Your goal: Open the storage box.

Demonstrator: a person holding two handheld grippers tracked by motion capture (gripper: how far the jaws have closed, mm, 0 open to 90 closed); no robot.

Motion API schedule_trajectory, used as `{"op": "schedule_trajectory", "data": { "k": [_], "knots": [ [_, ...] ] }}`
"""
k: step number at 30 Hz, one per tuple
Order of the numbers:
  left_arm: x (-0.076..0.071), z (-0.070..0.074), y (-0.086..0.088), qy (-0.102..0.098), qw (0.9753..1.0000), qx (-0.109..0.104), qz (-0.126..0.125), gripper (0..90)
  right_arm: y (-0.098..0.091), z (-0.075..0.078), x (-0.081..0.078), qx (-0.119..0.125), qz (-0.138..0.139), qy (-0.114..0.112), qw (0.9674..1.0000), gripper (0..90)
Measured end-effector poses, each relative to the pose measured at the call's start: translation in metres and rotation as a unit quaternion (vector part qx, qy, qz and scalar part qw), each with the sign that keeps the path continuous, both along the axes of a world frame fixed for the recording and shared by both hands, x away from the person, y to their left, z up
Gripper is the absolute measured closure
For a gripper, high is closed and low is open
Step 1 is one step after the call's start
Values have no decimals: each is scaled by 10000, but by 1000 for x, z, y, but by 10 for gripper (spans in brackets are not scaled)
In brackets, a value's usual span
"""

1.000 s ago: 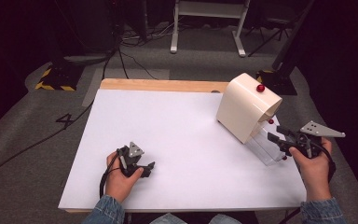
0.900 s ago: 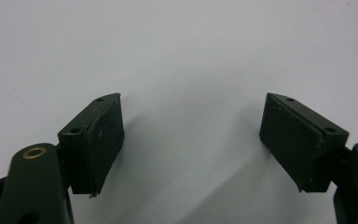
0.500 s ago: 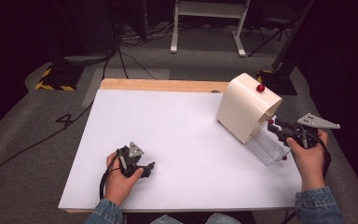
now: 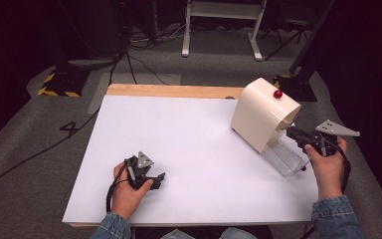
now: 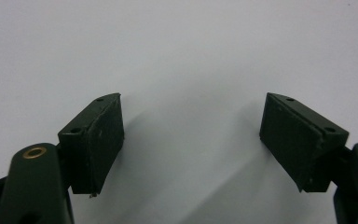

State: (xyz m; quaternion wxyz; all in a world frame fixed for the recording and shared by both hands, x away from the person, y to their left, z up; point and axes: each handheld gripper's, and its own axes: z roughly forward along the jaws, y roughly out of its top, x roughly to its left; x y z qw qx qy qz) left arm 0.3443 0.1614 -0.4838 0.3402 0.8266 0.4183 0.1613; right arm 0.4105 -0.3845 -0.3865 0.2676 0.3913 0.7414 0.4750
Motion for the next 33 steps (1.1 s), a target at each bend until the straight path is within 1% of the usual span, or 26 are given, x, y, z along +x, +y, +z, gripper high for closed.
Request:
{"op": "schedule_trajectory", "data": {
  "k": [4, 5, 8, 10, 17, 19, 24, 26, 31, 32, 33],
  "knots": [
    [0, 0, 0, 7, 10000, 5, -1, 220, -1, 2, -4, -29, -17, -47, 10000, 739],
    [0, 0, 0, 7, 10000, 6, -3, 220, -2, 4, -5, -70, -18, -78, 9999, 739],
    [0, 0, 0, 9, 10000, 5, -2, 219, -7, 6, -10, -45, -36, -70, 10000, 739],
    [0, 0, 0, 11, 10000, 2, 1, 220, -10, 9, -15, -50, -49, -49, 10000, 739],
    [0, 0, 0, 26, 10000, 1, 6, 220, -23, 15, -35, -106, -97, -108, 9998, 739],
    [0, 0, 0, 31, 10000, -16, 2, 220, -28, 16, -41, -61, -146, -79, 9998, 739],
    [0, 0, 0, 41, 10000, -29, 10, 219, -42, 13, -53, -24, -218, -41, 9998, 739],
    [0, 0, 0, 52, 10000, -24, 4, 219, -47, 11, -57, 50, -243, 7, 9997, 738],
    [0, 0, 0, 41, 10000, -11, -2, 219, -53, 9, -65, 31, -301, 65, 9995, 743],
    [0, 0, 0, 29, 10000, -16, 4, 219, -54, 9, -67, 29, -302, 58, 9995, 887],
    [0, 0, 0, 13, 10000, 6, -1, 219, -57, 11, -70, 91, -268, -4, 9996, 900]
  ]
}}
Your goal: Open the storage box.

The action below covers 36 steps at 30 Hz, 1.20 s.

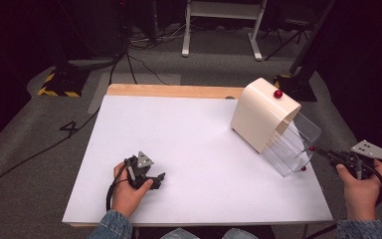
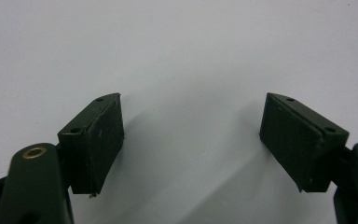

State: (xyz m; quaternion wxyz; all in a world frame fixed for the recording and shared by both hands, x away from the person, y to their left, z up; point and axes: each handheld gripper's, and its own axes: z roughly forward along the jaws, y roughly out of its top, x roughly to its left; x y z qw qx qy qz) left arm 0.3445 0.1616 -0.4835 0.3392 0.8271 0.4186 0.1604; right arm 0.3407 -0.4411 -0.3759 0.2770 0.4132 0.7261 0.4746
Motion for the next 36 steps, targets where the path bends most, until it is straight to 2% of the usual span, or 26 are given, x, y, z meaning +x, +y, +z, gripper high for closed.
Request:
{"op": "schedule_trajectory", "data": {
  "k": [2, 4, 6, 7, 9, 11, 16, 19, 24, 27, 28, 29, 36],
  "knots": [
    [0, 0, 0, -6, 10000, 6, -1, 219, -4, 2, -3, 87, 54, -20, 9999, 898],
    [0, 0, 0, -5, 10000, 7, 1, 219, -1, -1, -3, -70, 86, -56, 9999, 844],
    [0, 0, 0, 0, 10000, -4, 2, 219, 2, -5, 1, -134, 22, 35, 9999, 809],
    [0, 0, 0, -1, 10000, 0, -1, 219, 3, -7, 3, -67, 22, 59, 10000, 824],
    [0, 0, 0, 10, 10000, -4, 4, 219, 0, -8, 4, 19, -46, 66, 10000, 784],
    [0, 0, 0, -5, 10000, 2, 2, 219, -1, -8, 3, -19, -68, 38, 10000, 766],
    [0, 0, 0, -4, 10000, 3, 1, 219, -3, -6, 1, 61, -112, 35, 9999, 726],
    [0, 0, 0, 44, 10000, -32, 0, 219, 2, 1, -3, 53, -74, 20, 10000, 675],
    [-1, 1, 0, 23, 10000, 6, 5, 224, 17, 14, -10, -39, 88, 7, 10000, 598],
    [-5, 7, 3, 160, 9997, 180, -74, 254, 28, 20, -13, -106, 190, 60, 9997, 541],
    [-7, 10, 4, 135, 9996, 196, -117, 254, 33, 21, -14, -102, 253, 89, 9996, 523],
    [-9, 11, 6, 145, 9998, 125, -110, 251, 38, 23, -14, -116, 316, 142, 9993, 506],
    [-23, 14, 15, 237, 9993, 202, -191, 238, 77, 25, -17, -202, 695, 284, 9970, 377]
  ]
}}
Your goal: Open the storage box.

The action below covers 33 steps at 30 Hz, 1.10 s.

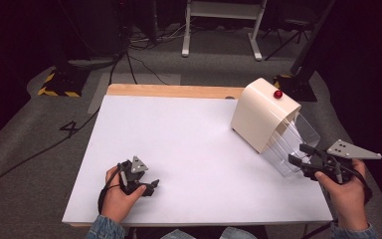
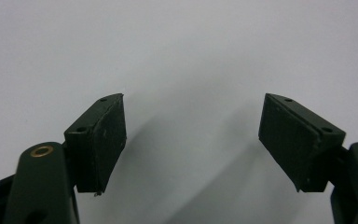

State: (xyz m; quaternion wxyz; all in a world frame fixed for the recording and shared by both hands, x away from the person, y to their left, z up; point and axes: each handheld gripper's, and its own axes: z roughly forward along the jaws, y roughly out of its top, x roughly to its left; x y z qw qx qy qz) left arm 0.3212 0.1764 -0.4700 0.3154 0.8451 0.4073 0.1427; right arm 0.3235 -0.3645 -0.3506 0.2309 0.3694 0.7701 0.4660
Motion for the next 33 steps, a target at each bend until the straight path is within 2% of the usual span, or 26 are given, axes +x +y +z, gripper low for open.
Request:
{"op": "schedule_trajectory", "data": {
  "k": [3, 5, 9, 12, 17, 21, 22, 24, 25, 30, 33],
  "knots": [
    [-6, 1, 2, -28, 10000, 9, -23, 235, 15, 1, -1, -3, 170, 42, 9998, 343],
    [-9, 0, 4, 38, 10000, -5, -70, 226, 26, -1, -1, -12, 291, 96, 9995, 330],
    [-10, -4, 8, 129, 9999, 46, -103, 211, 50, -11, 1, -92, 557, 349, 9978, 307],
    [-10, -5, 9, 110, 9998, -25, -151, 189, 65, -20, 2, -173, 711, 473, 9962, 276],
    [-9, -7, 10, 50, 9996, 20, -272, 165, 83, -38, 7, -315, 900, 730, 9928, 226],
    [-9, -10, 11, 25, 9994, -109, -323, 147, 94, -60, 10, -319, 1010, 924, 9901, 198],
    [-8, -11, 12, 5, 9991, -125, -407, 135, 95, -63, 10, -341, 1016, 950, 9897, 193],
    [-9, -13, 12, 1, 9987, -208, -462, 69, 97, -67, 10, -372, 1027, 962, 9894, 184],
    [-9, -13, 11, -4, 9986, -139, -520, 55, 102, -78, 9, -480, 1031, 992, 9885, 172],
    [-10, -14, 10, 9, 9985, -113, -537, 52, 109, -98, 5, -843, 845, 760, 9899, 167],
    [-9, -14, 10, 2, 9985, -100, -542, 50, 112, -108, 2, -887, 867, 753, 9894, 166]
  ]
}}
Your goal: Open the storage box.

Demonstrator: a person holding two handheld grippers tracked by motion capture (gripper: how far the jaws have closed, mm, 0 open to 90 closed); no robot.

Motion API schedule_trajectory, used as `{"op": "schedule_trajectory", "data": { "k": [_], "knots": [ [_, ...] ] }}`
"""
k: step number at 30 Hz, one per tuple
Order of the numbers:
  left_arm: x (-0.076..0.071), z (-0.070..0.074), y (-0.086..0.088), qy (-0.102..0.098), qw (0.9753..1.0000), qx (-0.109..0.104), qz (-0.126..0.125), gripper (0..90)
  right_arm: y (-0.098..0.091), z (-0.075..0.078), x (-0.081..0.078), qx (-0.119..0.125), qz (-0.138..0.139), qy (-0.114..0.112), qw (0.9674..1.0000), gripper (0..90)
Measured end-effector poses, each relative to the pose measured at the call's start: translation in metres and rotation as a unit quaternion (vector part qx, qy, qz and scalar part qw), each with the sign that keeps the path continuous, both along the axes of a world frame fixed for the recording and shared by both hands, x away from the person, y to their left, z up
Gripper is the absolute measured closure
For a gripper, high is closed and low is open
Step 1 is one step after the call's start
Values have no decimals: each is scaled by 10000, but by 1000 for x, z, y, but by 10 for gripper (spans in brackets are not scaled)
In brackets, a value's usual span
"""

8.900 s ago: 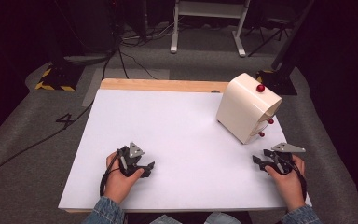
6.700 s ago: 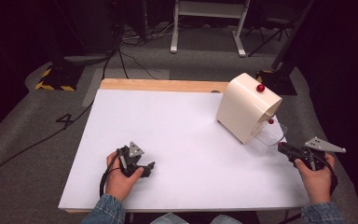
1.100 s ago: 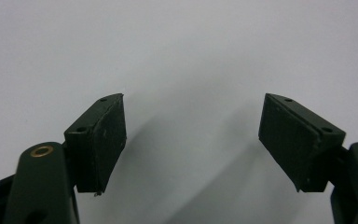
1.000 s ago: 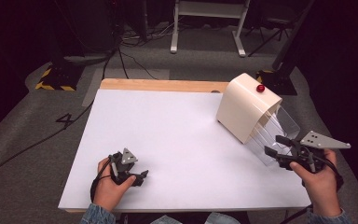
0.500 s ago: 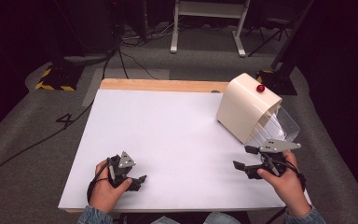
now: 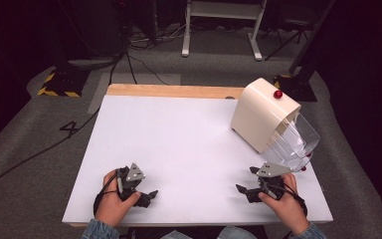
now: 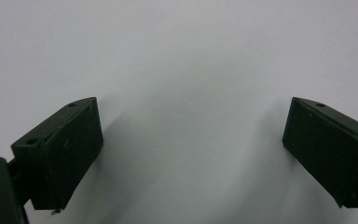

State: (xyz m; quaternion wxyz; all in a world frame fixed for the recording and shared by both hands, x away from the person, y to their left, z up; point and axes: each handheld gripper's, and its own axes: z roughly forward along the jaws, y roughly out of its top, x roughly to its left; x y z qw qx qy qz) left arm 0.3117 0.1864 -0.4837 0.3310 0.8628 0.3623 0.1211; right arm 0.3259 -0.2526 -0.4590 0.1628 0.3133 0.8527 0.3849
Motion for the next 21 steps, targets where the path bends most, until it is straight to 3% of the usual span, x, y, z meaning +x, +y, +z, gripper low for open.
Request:
{"op": "schedule_trajectory", "data": {
  "k": [2, 3, 7, 8, 13, 21],
  "knots": [
    [0, 0, 0, 2, 10000, 0, -1, 50, 1, -3, -1, -10, 3, -53, 10000, 166],
    [0, 0, 0, 5, 10000, -3, 0, 50, 4, -8, -4, -89, 95, -195, 9997, 166],
    [1, 0, 0, 26, 10000, 3, -61, 35, 9, -18, -6, -138, 305, -379, 9987, 159],
    [1, -1, -1, 34, 9999, 11, -104, 18, 10, -24, -6, -300, 365, -304, 9984, 151],
    [1, -1, -2, 34, 9999, 37, -106, 3, 7, -25, 6, -114, 277, 277, 9992, 119],
    [1, -1, -2, 44, 9999, 41, -112, 1, 8, -25, 6, -139, 282, 248, 9992, 117]
  ]
}}
